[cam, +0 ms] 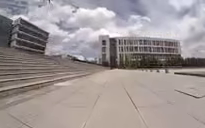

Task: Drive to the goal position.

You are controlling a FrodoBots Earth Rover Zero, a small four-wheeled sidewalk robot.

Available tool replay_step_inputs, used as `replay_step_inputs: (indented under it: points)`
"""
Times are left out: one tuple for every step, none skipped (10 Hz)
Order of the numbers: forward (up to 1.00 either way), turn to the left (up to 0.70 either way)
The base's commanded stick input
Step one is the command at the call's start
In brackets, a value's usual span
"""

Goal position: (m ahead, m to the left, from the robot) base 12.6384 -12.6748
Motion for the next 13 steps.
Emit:
replay_step_inputs:
  points:
    - [0.70, 0.03]
    - [0.70, 0.05]
    - [0.70, 0.00]
    - [0.70, 0.00]
    - [0.70, 0.00]
    - [0.70, 0.00]
    - [0.70, 0.00]
    - [0.70, 0.00]
    - [0.70, 0.00]
    - [0.70, 0.00]
    - [0.70, -0.34]
    - [0.70, 0.00]
    - [0.70, 0.07]
